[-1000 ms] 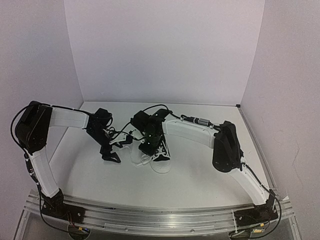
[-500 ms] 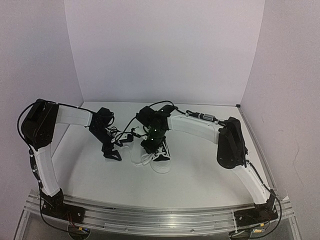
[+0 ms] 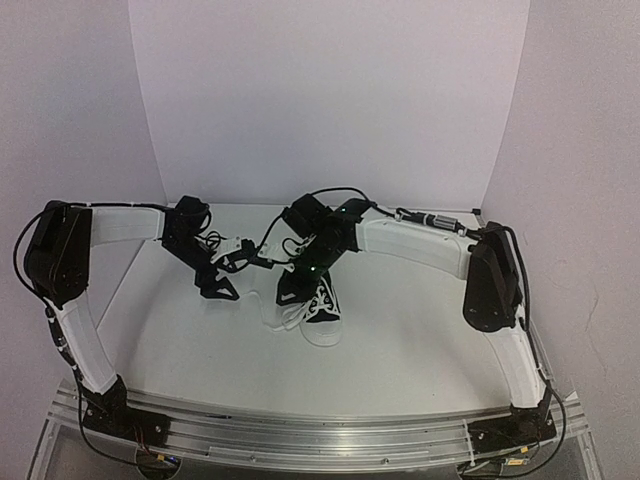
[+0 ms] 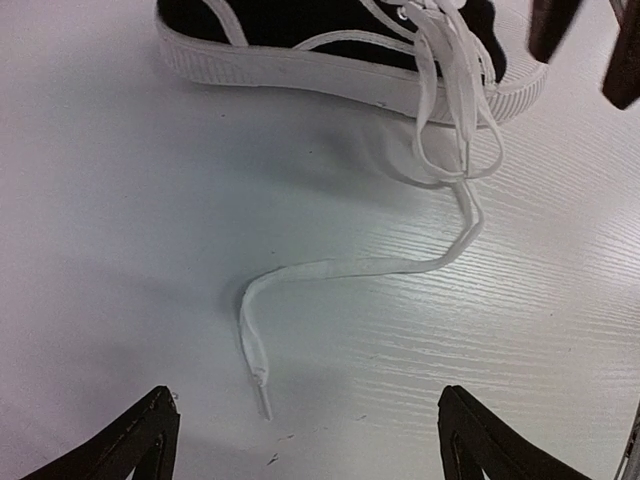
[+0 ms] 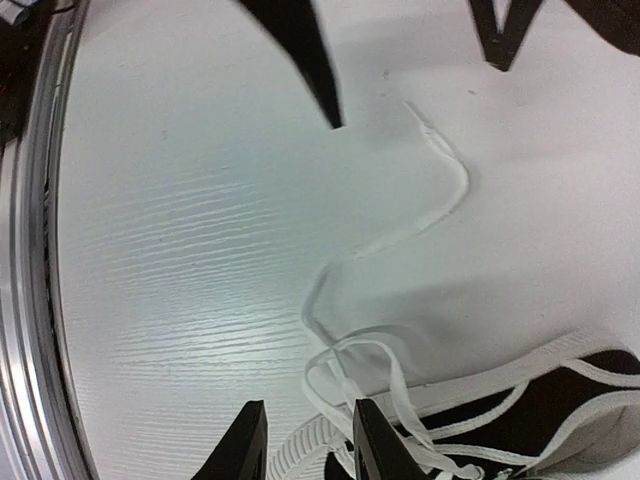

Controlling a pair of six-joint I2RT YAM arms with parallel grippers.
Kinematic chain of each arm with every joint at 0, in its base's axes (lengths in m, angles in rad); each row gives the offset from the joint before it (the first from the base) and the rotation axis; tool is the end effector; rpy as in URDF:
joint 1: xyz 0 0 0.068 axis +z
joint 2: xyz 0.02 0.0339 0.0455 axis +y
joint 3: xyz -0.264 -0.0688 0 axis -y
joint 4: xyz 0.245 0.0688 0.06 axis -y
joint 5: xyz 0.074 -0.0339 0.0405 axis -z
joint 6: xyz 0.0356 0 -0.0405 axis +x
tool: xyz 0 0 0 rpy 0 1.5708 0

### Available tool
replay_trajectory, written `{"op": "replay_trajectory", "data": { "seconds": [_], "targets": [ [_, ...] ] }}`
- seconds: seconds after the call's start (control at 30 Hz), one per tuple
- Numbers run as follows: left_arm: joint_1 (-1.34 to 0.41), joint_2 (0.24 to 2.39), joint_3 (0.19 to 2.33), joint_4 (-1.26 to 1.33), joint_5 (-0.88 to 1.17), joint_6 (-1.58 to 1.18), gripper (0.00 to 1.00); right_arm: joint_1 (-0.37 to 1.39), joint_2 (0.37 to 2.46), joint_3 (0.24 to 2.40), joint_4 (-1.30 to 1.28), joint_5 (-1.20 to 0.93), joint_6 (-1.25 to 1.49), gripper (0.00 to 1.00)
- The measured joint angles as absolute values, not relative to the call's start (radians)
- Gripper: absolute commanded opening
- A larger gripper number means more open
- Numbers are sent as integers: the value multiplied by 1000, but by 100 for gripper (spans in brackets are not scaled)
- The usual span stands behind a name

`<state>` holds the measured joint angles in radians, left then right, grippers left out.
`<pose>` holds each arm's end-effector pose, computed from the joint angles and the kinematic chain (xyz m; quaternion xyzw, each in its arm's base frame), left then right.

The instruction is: Tie the shoes

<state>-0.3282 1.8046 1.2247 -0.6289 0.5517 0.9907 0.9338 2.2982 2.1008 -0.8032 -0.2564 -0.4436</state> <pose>0.3309 -0.1324 0.1887 0.6186 0.7180 -0.1970 0.2509 0.2938 0.4122 0.2302 -0.6326 0.7120 0.1867 0.2408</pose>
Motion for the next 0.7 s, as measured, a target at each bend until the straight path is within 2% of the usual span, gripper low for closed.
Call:
{"op": "replay_trajectory", "data": {
  "seconds": [0.17, 0.3, 0.4, 0.7],
  "targets": [
    [-327, 1799, 1221, -642, 480, 1112, 89, 932, 2286, 2079, -764, -263, -462, 30],
    [-412, 1737, 1184, -610, 383, 1129, 89, 912, 2286, 2118, -745, -266, -368, 33],
    [-456, 1684, 1184, -613, 382, 1112, 89, 902, 2268, 2095, -688, -266, -348, 35],
    [-351, 1667, 1168, -593, 389, 1042, 88, 924, 2238, 1963, -664, -299, -592, 35]
  ]
}}
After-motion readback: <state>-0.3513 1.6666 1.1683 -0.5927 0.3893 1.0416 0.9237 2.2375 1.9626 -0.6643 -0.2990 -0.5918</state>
